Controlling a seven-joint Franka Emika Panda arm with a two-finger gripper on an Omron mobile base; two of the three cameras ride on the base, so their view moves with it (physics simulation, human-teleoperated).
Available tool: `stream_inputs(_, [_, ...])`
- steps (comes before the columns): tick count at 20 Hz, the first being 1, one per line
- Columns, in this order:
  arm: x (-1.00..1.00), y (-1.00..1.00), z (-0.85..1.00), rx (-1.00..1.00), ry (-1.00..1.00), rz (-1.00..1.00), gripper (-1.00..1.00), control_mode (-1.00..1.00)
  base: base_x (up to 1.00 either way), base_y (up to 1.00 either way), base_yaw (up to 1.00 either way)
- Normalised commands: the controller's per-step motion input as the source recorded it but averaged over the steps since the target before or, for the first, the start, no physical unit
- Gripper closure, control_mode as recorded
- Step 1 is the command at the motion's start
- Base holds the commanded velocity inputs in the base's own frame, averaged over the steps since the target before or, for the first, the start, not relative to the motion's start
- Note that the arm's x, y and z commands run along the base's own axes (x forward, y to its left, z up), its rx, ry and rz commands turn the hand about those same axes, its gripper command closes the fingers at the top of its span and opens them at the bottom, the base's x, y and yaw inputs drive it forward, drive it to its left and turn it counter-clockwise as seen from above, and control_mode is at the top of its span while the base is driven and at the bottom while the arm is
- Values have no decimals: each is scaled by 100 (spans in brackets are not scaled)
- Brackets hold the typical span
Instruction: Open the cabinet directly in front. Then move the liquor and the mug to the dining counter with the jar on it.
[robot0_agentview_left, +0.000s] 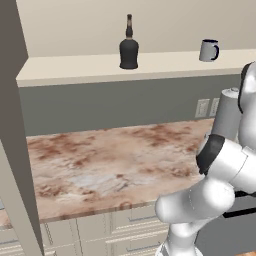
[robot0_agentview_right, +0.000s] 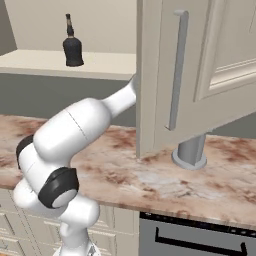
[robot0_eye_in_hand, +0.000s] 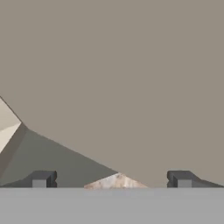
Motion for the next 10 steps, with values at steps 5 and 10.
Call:
stream_inputs(5, [-21,-98,0,6,-30,4,-100,-100,0,0,0])
stream_inputs(10, [-15,1,-2,1,-3,2,-100,-100,0,0,0])
